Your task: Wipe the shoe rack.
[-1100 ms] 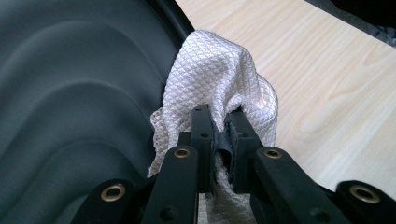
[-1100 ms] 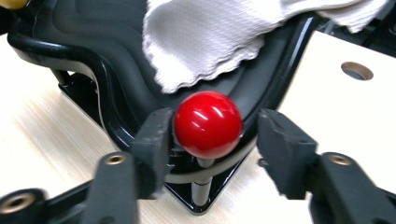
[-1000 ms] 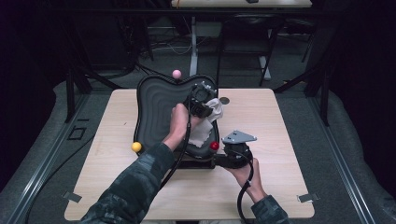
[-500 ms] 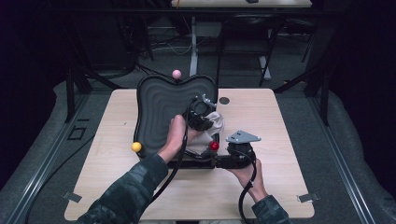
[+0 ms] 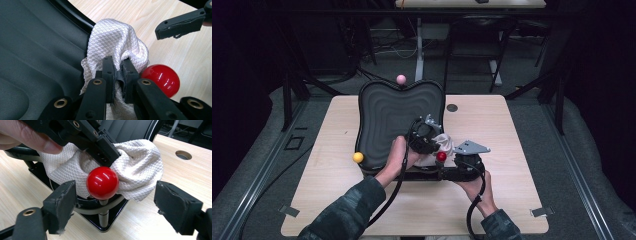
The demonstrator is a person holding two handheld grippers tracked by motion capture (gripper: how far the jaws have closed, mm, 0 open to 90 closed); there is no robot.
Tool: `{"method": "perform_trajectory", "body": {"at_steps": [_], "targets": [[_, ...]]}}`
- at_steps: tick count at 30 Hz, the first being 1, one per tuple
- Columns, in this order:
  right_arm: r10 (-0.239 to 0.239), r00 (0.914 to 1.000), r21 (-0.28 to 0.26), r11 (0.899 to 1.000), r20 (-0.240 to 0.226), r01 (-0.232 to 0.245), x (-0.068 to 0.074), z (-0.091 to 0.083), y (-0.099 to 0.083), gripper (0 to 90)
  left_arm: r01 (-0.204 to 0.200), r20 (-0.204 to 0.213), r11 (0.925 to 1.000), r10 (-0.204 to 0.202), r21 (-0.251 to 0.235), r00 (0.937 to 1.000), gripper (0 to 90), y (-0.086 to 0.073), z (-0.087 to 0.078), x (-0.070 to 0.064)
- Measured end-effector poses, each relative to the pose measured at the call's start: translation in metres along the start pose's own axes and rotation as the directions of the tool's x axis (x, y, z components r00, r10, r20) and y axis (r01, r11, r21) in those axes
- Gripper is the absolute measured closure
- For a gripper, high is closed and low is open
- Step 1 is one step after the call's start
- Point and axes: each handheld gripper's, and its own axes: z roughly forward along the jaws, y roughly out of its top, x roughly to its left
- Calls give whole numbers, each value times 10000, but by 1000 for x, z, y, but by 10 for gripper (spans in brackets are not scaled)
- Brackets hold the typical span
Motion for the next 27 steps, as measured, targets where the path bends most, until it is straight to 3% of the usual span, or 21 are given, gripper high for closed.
{"method": "perform_trajectory", "body": {"at_steps": [14,26,27], "targets": [[-159,9993,-369,9992,-341,146,5,1,3,370,199,-578,9992,-219,-352,9981,835,18,-2,17],[-381,9986,-108,9992,-378,378,6,7,1,565,323,-1366,9985,-382,-449,9899,834,45,-2,36],[-378,9991,-34,9993,-207,377,8,8,1,588,346,-1426,9982,-411,-481,9889,834,48,-2,37]]}}
